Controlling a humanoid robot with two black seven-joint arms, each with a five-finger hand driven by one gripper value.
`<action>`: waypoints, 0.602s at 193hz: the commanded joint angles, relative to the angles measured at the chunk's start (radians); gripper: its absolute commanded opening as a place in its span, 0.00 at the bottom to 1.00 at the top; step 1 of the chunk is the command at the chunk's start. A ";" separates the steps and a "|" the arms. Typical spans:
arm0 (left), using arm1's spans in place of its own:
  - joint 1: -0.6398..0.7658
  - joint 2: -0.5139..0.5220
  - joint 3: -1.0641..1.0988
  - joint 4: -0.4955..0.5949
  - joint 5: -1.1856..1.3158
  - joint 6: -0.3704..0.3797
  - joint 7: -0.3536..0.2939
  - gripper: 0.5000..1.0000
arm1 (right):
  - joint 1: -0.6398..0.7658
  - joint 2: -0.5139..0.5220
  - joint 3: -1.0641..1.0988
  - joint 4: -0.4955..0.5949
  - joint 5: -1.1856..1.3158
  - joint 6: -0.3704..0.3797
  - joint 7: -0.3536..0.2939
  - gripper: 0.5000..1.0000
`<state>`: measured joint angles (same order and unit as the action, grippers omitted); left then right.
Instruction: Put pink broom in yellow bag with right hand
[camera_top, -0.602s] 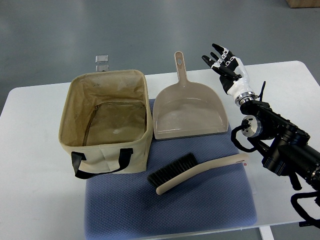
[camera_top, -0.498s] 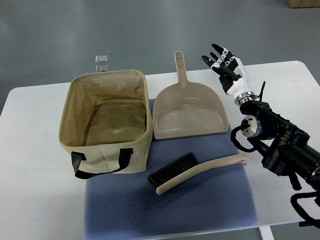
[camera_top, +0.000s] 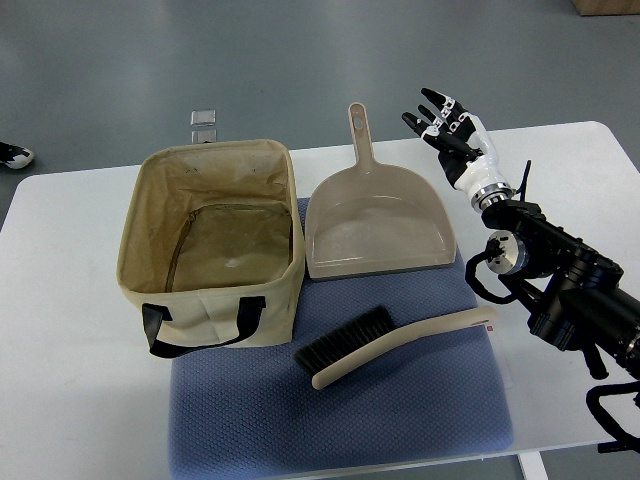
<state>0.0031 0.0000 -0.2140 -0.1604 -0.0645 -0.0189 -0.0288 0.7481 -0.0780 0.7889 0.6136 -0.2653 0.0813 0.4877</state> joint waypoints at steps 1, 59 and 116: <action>0.000 0.000 0.001 -0.004 0.002 0.000 0.000 1.00 | 0.005 -0.003 0.000 0.000 -0.002 -0.011 -0.001 0.86; 0.000 0.000 -0.001 -0.002 0.000 0.000 0.000 1.00 | 0.060 -0.105 -0.057 0.014 -0.121 -0.005 -0.024 0.86; 0.000 0.000 -0.001 -0.002 0.000 0.000 0.000 1.00 | 0.201 -0.201 -0.227 0.034 -0.376 0.044 -0.026 0.86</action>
<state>0.0031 0.0000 -0.2145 -0.1621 -0.0645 -0.0183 -0.0292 0.8991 -0.2444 0.6221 0.6465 -0.5850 0.1019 0.4623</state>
